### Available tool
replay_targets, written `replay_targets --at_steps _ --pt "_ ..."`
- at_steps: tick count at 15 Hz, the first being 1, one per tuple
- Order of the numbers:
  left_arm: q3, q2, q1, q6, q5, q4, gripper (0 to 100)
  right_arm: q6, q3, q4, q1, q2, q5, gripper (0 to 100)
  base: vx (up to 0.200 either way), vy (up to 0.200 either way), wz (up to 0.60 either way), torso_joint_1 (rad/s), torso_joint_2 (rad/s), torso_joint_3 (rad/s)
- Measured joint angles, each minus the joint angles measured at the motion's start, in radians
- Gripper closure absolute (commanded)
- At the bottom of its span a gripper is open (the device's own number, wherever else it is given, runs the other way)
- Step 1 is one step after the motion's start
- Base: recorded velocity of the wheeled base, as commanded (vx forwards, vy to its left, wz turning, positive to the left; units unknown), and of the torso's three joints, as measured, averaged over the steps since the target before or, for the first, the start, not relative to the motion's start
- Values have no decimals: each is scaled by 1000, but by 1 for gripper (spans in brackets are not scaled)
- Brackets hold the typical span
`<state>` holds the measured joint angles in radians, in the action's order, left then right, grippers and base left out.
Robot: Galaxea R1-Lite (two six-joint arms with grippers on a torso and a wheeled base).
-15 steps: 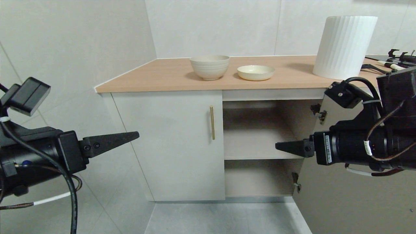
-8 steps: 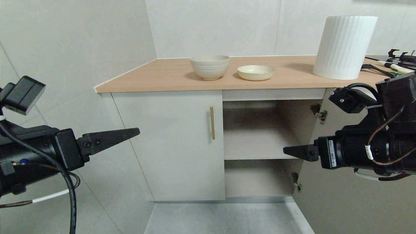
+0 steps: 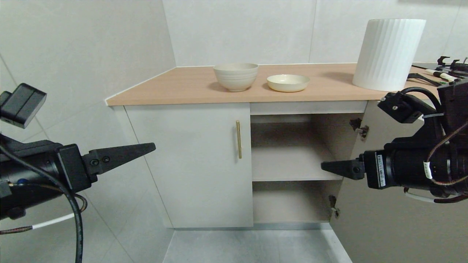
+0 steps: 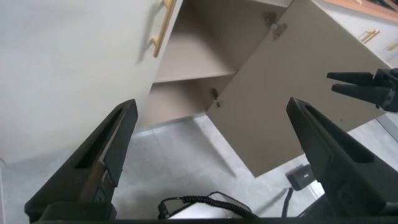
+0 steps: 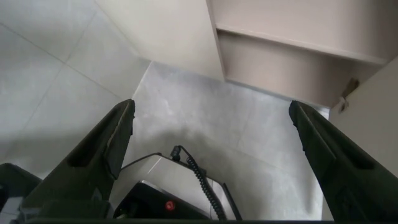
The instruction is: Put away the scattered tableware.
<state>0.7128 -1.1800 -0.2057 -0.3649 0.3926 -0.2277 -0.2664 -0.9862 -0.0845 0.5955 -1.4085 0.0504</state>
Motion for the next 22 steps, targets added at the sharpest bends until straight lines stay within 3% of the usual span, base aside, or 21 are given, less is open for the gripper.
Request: replay_targets --at_steps 11,22 --pt "1 -6 1 0 0 3 0 -4 22 5 -1 7 -12 0 200 0 0 5 3 2" --pt "-2 -4 2 -1 -1 -3 0 3 47 14 -2 20 -33 0 0 0 0 0 0 0"
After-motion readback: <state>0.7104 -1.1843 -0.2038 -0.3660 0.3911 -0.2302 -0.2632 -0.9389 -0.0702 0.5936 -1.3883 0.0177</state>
